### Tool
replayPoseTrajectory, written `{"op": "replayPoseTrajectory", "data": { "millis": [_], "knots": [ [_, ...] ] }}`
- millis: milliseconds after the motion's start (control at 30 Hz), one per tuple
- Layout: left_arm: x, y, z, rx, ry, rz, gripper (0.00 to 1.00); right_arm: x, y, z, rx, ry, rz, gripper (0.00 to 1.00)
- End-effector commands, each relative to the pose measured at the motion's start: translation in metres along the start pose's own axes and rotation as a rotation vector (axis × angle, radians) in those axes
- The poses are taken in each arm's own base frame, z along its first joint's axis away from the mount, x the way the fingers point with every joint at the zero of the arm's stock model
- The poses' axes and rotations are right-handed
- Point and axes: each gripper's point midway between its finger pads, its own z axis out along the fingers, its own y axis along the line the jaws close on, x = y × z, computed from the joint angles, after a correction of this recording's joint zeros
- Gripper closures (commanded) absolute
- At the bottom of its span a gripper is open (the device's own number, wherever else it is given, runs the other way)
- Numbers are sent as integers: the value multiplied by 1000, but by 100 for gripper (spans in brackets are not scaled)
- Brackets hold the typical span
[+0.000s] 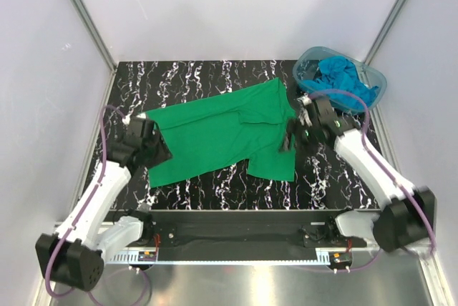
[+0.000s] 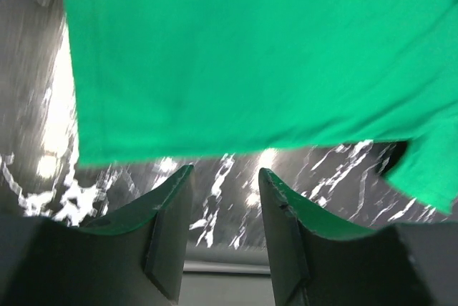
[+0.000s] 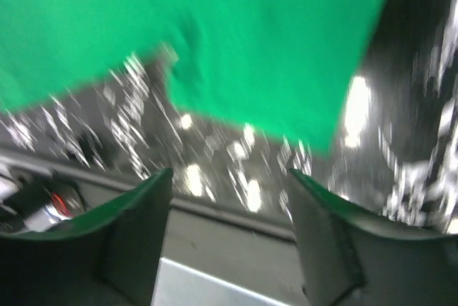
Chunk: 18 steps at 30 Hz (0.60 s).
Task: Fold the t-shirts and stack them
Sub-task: Fold the tshirt
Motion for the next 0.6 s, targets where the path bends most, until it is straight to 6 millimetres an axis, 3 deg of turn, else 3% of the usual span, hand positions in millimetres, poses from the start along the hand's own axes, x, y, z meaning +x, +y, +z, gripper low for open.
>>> {"op": "replayPoseTrajectory", "data": {
  "millis": [0,33,100,200,267,300,433,567],
  "knots": [
    [16,14,-9,-26,-13,-43,55,48,-7,-6,-76,0,76,32],
    [20,15,-10,-25,-9,-43,55,71,-21,4,-55,34,130,42],
    [32,23,-10,-38,14,-65,55,83,-23,2,-81,10,179,51],
    [41,27,-9,-43,24,-92,55,91,-35,10,-44,-6,283,51],
    [41,31,-11,-60,17,-100,54,96,-50,21,39,16,352,37],
    [42,32,-12,-66,20,-100,54,96,-56,25,64,19,378,37],
    [37,30,-16,-68,12,-91,54,88,-82,41,133,-10,492,43],
    [33,32,-18,-93,-1,-99,54,93,-101,53,123,-9,592,51]
  ]
}}
